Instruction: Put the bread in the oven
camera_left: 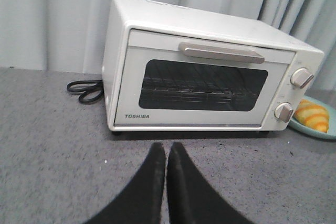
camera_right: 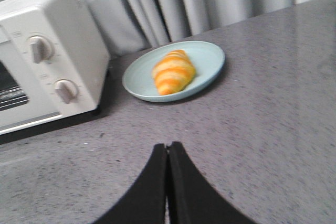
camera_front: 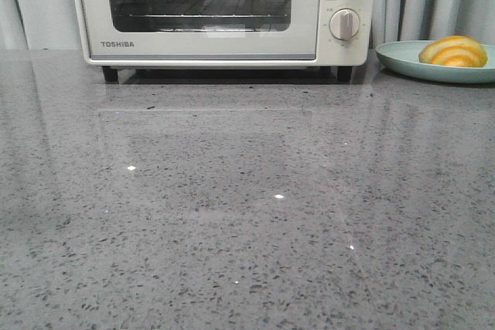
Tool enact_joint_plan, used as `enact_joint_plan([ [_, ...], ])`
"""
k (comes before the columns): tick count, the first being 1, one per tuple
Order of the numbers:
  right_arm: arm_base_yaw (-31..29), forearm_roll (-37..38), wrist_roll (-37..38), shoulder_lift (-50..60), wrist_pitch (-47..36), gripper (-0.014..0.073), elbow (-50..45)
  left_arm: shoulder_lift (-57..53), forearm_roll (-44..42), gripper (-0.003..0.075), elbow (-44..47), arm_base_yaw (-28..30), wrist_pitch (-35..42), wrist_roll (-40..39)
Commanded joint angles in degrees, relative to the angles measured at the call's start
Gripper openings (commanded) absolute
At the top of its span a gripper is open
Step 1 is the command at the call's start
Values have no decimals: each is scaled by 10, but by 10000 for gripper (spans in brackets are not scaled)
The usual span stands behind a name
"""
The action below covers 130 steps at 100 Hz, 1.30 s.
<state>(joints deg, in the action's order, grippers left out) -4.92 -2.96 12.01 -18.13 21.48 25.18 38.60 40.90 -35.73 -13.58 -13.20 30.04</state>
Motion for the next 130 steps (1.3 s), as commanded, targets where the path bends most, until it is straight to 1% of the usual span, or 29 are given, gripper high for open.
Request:
enact_joint_plan([
  [1, 26, 8, -11, -23, -35, -69, 33, 87, 4, -21, -87, -34, 40, 38],
  [12, 47, 8, -11, -23, -26, -69, 34, 181, 4, -21, -175, -71, 54, 40],
  [27, 53, 8, -11, -23, -6, -69, 34, 294, 4, -21, -285, -108, 57, 63],
  [39, 53, 8, -11, -23, -2, -69, 34, 377, 4, -21, -362, -114, 64, 65],
  [53, 53, 8, -11, -23, 1, -69, 34, 449, 4, -21, -416, -114, 63, 65],
  [81, 53, 8, -11, -23, 3, -69, 34, 540, 4, -21, -475, -113, 95, 65],
  [104, 53, 8, -11, -23, 12, -69, 34, 570, 4, -21, -482, -96, 99, 65],
  [111, 53, 8, -11, -23, 12, -69, 34, 574, 5, -21, -482, -86, 82, 65],
  [130, 53, 8, -11, -23, 12, -69, 34, 572, 4, -22, -480, -74, -21, 65],
])
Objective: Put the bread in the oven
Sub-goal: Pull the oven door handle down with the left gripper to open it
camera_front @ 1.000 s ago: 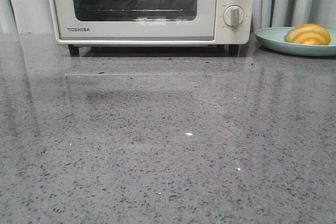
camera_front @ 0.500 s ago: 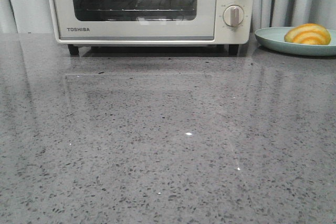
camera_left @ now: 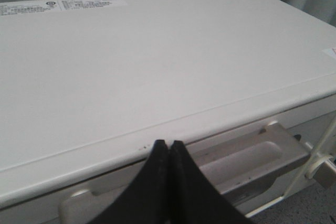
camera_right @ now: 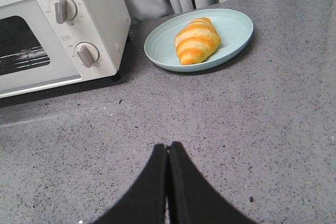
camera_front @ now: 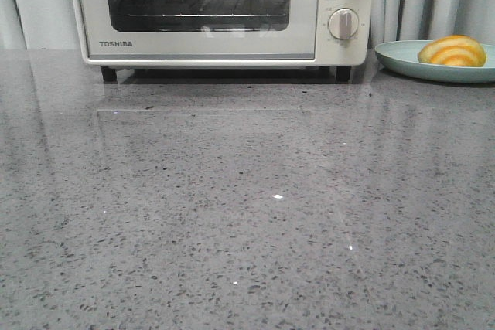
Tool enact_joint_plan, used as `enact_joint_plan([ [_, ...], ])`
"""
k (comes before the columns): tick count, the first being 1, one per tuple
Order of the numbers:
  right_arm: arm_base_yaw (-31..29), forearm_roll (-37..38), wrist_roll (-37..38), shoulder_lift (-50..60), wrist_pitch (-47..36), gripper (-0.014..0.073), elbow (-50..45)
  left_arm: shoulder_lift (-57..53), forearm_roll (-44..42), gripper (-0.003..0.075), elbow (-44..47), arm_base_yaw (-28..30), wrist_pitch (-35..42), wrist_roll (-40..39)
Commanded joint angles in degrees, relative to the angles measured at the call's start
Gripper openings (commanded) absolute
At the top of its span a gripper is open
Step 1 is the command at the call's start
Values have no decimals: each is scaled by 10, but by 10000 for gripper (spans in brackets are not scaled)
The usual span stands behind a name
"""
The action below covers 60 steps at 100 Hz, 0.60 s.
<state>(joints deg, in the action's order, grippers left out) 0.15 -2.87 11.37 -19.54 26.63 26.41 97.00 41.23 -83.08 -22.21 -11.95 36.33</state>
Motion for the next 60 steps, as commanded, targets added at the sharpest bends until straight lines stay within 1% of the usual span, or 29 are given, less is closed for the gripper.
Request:
enact_joint_plan([
  [1, 2, 7, -5, -9, -40, -69, 21, -12, 0, -22, -7, 12, -40, 2],
  [12, 2, 7, -5, -9, -41, -69, 21, -30, 0, -22, 10, 4, -77, 2],
  [42, 2, -12, -5, -9, -73, -69, 21, -90, -3, -22, 114, -47, -92, 2],
  [54, 2, -12, -5, -9, -83, -69, 21, -93, -2, -22, 140, -61, -124, 2],
  [60, 2, -12, -5, -9, -87, -69, 21, -93, -2, -22, 153, -66, -128, 2],
])
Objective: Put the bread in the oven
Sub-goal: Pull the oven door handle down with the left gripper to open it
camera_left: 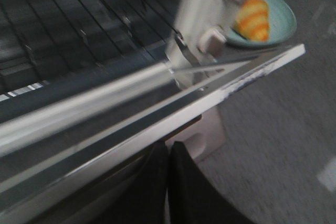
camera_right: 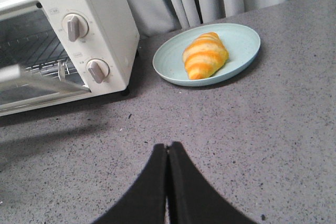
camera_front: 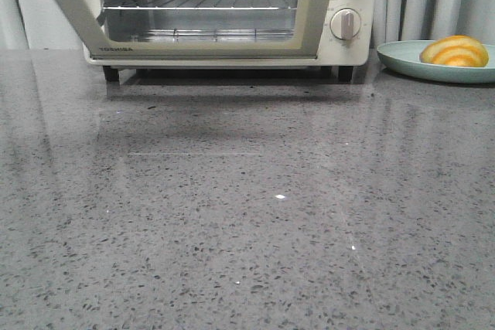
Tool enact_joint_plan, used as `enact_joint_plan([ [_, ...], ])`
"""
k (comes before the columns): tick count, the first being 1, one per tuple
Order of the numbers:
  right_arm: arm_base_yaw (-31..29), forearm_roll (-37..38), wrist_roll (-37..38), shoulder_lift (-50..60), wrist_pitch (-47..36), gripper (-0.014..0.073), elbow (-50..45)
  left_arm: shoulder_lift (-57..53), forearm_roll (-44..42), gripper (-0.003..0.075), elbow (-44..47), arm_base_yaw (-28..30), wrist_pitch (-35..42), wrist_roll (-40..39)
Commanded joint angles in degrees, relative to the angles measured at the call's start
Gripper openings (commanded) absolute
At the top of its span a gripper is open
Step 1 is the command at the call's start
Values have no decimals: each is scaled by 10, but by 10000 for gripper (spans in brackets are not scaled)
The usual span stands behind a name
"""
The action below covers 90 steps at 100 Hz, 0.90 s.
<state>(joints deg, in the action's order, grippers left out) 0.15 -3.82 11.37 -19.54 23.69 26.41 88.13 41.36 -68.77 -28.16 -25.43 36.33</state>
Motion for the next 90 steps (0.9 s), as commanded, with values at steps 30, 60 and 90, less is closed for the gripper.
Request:
enact_joint_plan([
  [30, 2, -2, -5, -15, -82, -69, 21, -4, -5, -22, 50, -8, 23, 2],
  [60, 2, -2, -5, -143, -71, -69, 119, -4, -21, -22, 50, -8, -84, 2],
  [90, 2, 50, -7, -379, 6, -38, 335, -58, -24, -22, 50, -8, -124, -5],
])
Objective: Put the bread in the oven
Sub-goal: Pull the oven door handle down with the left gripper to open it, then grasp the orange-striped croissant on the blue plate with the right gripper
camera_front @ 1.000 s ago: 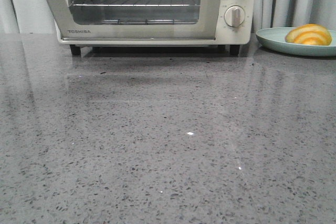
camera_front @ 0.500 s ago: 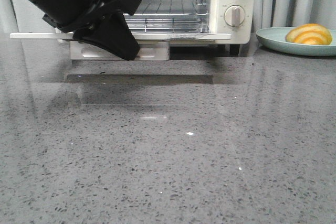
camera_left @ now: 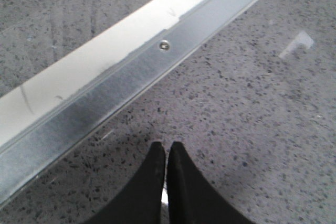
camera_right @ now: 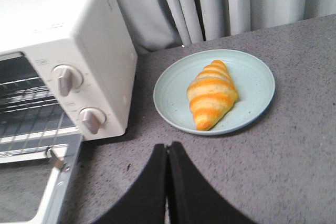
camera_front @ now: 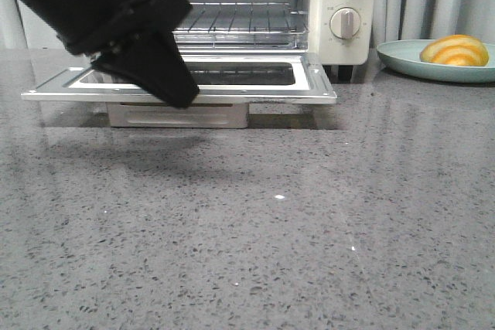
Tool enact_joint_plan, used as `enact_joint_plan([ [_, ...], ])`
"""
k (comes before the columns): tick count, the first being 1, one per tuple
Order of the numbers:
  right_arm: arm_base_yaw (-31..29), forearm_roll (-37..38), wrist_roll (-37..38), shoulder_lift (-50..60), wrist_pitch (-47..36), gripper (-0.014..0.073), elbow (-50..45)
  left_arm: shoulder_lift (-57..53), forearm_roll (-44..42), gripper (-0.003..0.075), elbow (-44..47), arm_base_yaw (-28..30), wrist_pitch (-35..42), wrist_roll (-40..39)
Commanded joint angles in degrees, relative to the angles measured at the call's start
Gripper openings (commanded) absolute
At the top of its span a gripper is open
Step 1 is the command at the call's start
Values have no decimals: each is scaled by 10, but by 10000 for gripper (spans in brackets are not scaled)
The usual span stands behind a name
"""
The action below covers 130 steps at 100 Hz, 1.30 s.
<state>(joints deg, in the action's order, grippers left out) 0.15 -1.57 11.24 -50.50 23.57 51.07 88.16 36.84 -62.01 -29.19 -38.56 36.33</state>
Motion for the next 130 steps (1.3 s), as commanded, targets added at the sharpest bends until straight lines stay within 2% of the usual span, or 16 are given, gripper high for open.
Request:
enact_joint_plan([
  [1, 2, 31, -6, -83, 12, -24, 95, -62, 21, -22, -18, 2, 8, -5],
  [6, 2, 40, -6, -131, 48, 41, 146, -89, 22, -22, -18, 2, 8, -5],
  [20, 2, 41, -26, -262, 135, 372, 280, -178, 22, -22, -18, 2, 8, -5],
  [24, -2, 45, -27, -299, 153, 424, 315, -205, 22, -22, -18, 2, 6, -5],
  [28, -4, 47, -27, -328, 163, 436, 346, -230, 22, -22, -18, 2, 5, -5],
  [51, -16, 47, -27, -493, 168, 372, 447, -343, 22, -22, -18, 2, 3, -5],
  [73, -17, 67, -12, -596, 179, 353, 459, -397, 19, -22, -18, 2, 0, -5],
  [78, -18, 69, 3, -611, 187, 314, 459, -403, 17, -22, -18, 2, 0, -5],
  [83, -18, 69, 4, -617, 196, 224, 459, -405, 16, -22, -18, 2, -1, -5],
  [85, -18, 69, 4, -619, 198, 150, 459, -405, 16, -22, -18, 2, -1, -5],
  [87, -18, 69, 4, -619, 203, 84, 459, -405, 16, -22, -18, 2, -1, -5],
  [88, -18, 69, 4, -619, 203, 84, 459, -405, 16, -22, -18, 2, -1, -5],
  [92, -18, 70, 4, -617, 208, -80, 459, -405, 16, -22, -18, 2, -1, -5],
  [108, -23, 74, 5, -566, 192, -63, 459, -405, 15, -22, -18, 2, -1, -5],
  [118, -21, 79, 1, -492, 175, -64, 459, -405, 15, -22, -18, 2, -2, -5],
  [130, 10, 79, -15, -390, 169, -66, 459, -405, 14, -22, -18, 2, -2, -5],
])
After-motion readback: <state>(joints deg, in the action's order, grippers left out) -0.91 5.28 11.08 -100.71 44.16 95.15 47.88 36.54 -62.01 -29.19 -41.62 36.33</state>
